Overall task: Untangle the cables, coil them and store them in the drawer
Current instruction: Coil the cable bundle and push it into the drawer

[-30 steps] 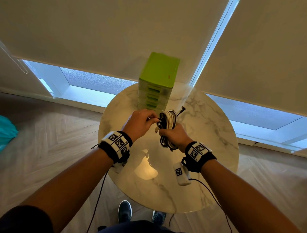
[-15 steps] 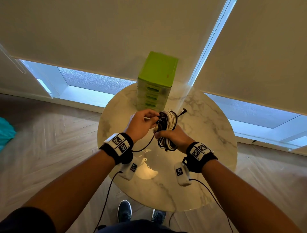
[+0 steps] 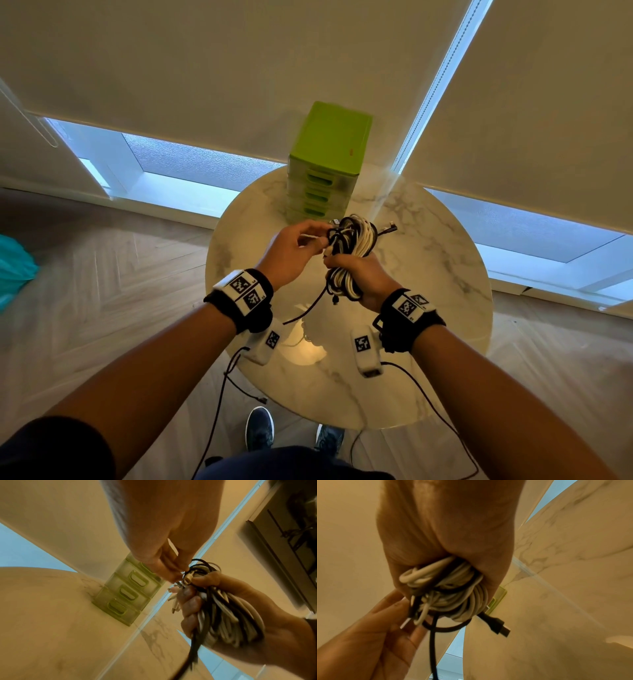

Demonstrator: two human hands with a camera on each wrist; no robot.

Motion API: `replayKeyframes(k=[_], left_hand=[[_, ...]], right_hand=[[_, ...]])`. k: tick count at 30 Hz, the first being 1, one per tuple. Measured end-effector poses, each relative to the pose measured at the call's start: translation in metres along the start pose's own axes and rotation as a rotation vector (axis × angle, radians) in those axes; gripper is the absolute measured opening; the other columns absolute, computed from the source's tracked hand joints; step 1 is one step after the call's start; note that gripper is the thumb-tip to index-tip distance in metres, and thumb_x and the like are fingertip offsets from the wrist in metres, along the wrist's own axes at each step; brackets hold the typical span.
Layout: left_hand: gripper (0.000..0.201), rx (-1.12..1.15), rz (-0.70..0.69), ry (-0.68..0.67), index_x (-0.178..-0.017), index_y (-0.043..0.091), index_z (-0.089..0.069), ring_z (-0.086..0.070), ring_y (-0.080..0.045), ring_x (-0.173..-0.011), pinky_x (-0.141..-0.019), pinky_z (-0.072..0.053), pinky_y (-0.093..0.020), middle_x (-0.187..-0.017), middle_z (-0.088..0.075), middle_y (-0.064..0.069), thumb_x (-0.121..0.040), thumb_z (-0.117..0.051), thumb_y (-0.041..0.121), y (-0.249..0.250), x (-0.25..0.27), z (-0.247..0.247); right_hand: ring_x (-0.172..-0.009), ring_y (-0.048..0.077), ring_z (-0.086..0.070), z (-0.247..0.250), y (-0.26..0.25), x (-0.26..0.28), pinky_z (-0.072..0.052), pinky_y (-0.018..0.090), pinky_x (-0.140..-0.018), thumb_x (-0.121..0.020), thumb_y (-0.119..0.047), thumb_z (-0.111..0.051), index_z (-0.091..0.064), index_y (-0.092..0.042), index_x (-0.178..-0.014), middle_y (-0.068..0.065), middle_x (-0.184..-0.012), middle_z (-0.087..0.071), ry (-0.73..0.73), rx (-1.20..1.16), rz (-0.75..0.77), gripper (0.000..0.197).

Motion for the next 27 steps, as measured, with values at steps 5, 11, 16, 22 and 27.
replayKeyframes(k=[5, 11, 16, 22, 27], left_hand=[[0.027, -0.150, 0.167, -0.240, -0.131, 0.027, -0.056, -0.072, -0.013, -0.093, -0.081, -0.054, -0.029, -0.117, -0.070, 0.000, -0.106, -0.052, 0.036, -0.029, 0.025, -0.018], [0.036, -0.308, 0.106, -0.273, -0.090, 0.027, -0.066, -0.059, -0.019, -0.085, -0.076, -0.048, -0.033, -0.091, -0.066, -0.004, -0.110, -0.038, 0.040, -0.030, 0.038, -0.023], [0.030, -0.350, 0.051, -0.298, -0.094, 0.030, -0.067, -0.063, -0.020, -0.087, -0.079, -0.051, -0.036, -0.094, -0.069, 0.000, -0.109, -0.041, 0.037, -0.025, 0.031, -0.026], [0.033, -0.456, -0.024, -0.310, -0.087, 0.024, -0.063, -0.052, -0.004, -0.069, -0.068, -0.041, -0.024, -0.076, -0.059, 0.008, -0.105, -0.048, 0.047, -0.017, 0.026, 0.000], [0.041, -0.764, -0.088, -0.329, -0.076, 0.032, -0.062, -0.055, -0.004, -0.075, -0.076, -0.039, -0.024, -0.077, -0.059, 0.013, -0.087, -0.060, 0.071, -0.024, 0.018, 0.039]], right_hand=[[-0.076, 0.026, -0.063, 0.015, -0.016, -0.008, -0.052, 0.032, -0.060, -0.079, -0.007, -0.075, -0.072, -0.007, -0.095, 0.009, -0.077, -0.066, 0.138, -0.116, 0.000, 0.016], [-0.088, 0.021, -0.071, 0.009, -0.041, -0.008, -0.057, 0.038, -0.076, -0.094, -0.009, -0.062, -0.064, -0.012, -0.097, 0.004, -0.078, -0.066, -0.011, -0.369, 0.009, 0.005], [-0.091, 0.026, -0.071, -0.014, -0.058, 0.002, -0.058, 0.043, -0.082, -0.096, -0.008, -0.058, -0.065, -0.011, -0.097, 0.007, -0.085, -0.063, -0.170, -0.437, 0.004, 0.008], [-0.064, 0.020, -0.062, -0.004, -0.054, 0.008, -0.052, 0.037, -0.068, -0.086, -0.010, -0.064, -0.063, -0.005, -0.095, 0.010, -0.082, -0.058, -0.271, -0.186, -0.092, 0.011], [-0.065, 0.018, -0.068, 0.021, -0.057, 0.007, -0.056, 0.027, -0.057, -0.084, -0.009, -0.074, -0.073, 0.000, -0.093, 0.010, -0.077, -0.073, -0.199, 0.486, -0.112, 0.013]])
Point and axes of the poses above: each hand's wrist, its own x-axis away from the middle knuckle, its own z-axis out of the back of the hand, y = z × x, the point moved 5 cm from there along -x, towards the middle knuckle
